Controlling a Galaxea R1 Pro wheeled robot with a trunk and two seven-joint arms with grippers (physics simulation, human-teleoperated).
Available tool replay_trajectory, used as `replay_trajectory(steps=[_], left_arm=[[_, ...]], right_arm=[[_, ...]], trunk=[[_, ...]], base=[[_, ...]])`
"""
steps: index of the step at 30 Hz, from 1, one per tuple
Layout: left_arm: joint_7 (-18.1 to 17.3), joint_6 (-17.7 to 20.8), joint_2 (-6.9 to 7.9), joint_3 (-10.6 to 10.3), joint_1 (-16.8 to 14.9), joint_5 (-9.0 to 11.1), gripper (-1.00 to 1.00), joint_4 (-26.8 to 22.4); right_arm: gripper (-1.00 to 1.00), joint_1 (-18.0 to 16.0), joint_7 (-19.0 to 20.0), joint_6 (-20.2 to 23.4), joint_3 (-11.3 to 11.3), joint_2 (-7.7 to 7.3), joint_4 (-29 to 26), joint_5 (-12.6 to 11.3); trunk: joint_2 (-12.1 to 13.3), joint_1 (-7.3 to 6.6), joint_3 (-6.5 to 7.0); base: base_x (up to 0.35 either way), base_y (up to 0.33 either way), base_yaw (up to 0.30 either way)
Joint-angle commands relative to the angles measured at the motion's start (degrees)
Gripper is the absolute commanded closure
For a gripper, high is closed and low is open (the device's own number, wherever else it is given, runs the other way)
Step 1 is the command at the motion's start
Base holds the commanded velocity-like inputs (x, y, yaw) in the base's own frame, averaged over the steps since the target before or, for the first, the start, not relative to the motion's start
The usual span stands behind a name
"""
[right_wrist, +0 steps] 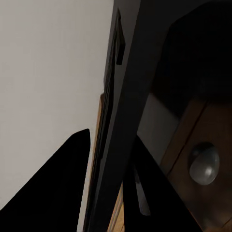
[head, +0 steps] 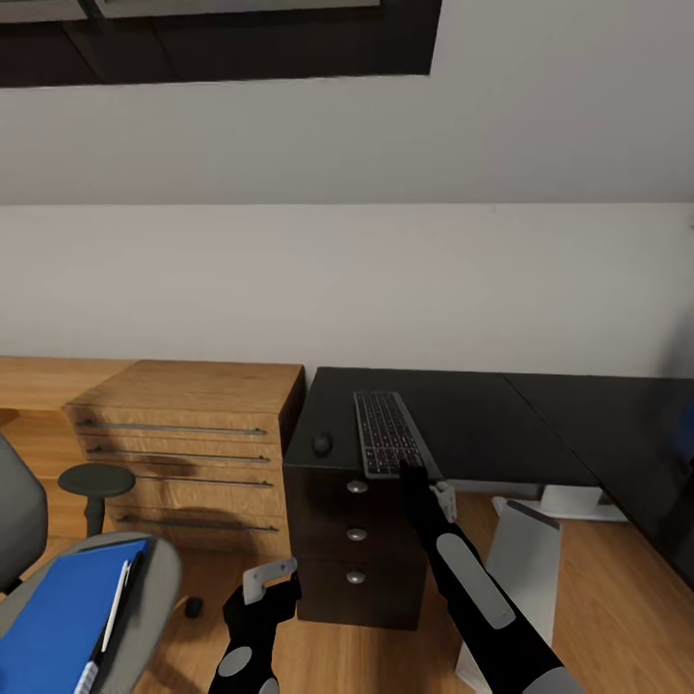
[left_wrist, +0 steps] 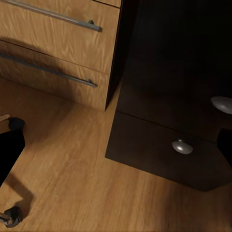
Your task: In the bedroom, organize the workspace by keeping the computer under the desk, ensuring the monitor is on the desk, placing the keyboard on the desk next to the monitor, placing the mouse on the desk next to the keyboard, moving the folder from the swivel chair onto the desk next to the mouse, stacking the notebook on top of the folder with the pen on top of the notebook, and positioning the swivel chair next to the desk.
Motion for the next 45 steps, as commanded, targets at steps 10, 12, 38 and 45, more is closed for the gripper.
replay_trajectory(steps=[10, 12, 38, 45], left_arm=[[0.39, 0.22, 0.14, -0.09, -0.04, 0.26, -1.0, -0.09], [0.35, 0.22, 0.18, -0.05, -0.04, 0.26, -1.0, -0.07], [0.25, 0.22, 0.28, 0.07, -0.04, 0.09, -1.0, 0.26], [0.23, 0.22, 0.28, 0.08, -0.04, 0.12, -1.0, 0.26]], right_arm=[[-1.0, -0.03, -4.57, -0.54, 0.13, -0.18, 0.06, -1.05], [-1.0, -0.03, -4.56, -0.54, 0.13, -0.21, 0.06, -0.99], [-1.0, 0.0, -4.41, -0.58, 0.26, -0.93, -2.74, 0.12], [-1.0, 3.48, -6.79, -0.55, 0.44, -3.18, -13.63, 0.15]], trunk=[[-2.44, 1.32, -1.15], [-2.44, 1.32, -1.15], [-2.44, 1.32, -1.15], [-2.44, 1.32, -1.15]], base=[[0.0, 0.0, 0.0], [0.0, 0.0, 0.0], [-0.262, 0.0, 0.0], [-0.336, 0.0, 0.0]])
